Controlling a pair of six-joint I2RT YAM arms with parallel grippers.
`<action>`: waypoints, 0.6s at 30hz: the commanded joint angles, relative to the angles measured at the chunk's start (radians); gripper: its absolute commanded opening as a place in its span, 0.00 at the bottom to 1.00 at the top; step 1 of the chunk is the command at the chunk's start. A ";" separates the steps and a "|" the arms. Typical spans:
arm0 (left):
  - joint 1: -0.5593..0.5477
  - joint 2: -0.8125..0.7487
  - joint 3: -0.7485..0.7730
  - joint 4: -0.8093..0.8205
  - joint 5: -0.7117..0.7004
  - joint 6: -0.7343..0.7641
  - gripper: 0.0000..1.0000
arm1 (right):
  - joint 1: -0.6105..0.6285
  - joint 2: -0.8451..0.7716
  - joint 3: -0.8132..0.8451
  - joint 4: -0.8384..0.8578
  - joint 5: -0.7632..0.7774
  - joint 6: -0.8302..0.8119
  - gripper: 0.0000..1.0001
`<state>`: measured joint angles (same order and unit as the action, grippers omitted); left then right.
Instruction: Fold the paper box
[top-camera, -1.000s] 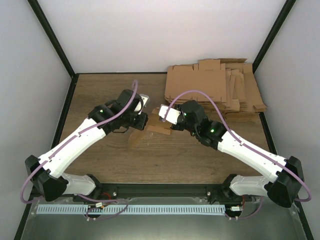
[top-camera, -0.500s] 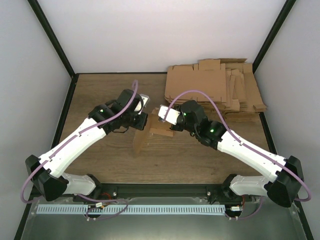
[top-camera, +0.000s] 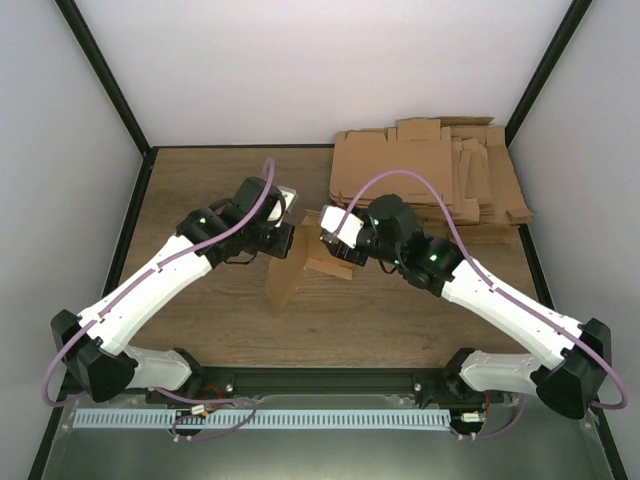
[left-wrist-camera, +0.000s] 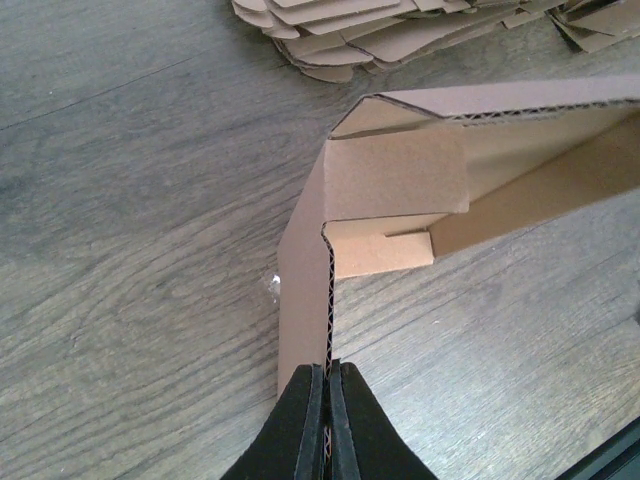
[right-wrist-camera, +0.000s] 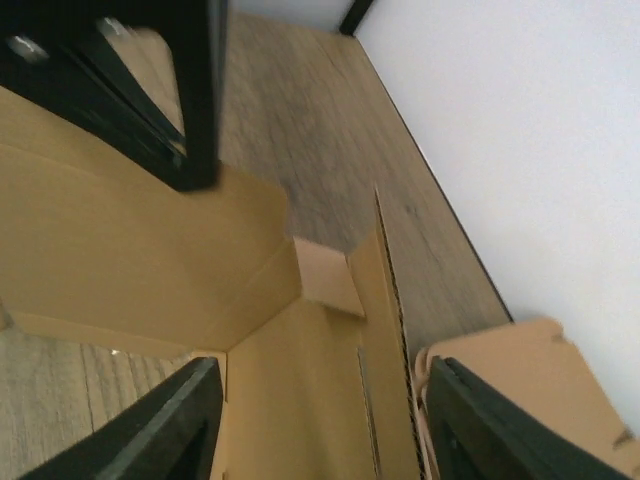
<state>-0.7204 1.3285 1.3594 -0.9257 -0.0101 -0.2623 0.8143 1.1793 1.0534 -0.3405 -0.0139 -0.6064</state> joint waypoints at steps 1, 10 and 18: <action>0.003 0.003 -0.001 0.022 0.020 -0.005 0.04 | -0.044 -0.054 0.102 -0.035 -0.214 0.111 0.66; 0.004 0.000 -0.017 0.033 0.046 0.024 0.04 | -0.286 -0.021 0.177 0.028 -0.348 0.490 0.76; 0.004 0.002 -0.024 0.041 0.052 0.029 0.04 | -0.418 0.289 0.457 -0.197 -0.394 0.691 0.60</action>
<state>-0.7197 1.3285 1.3518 -0.9066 0.0162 -0.2428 0.4324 1.3838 1.4315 -0.4103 -0.3489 -0.0460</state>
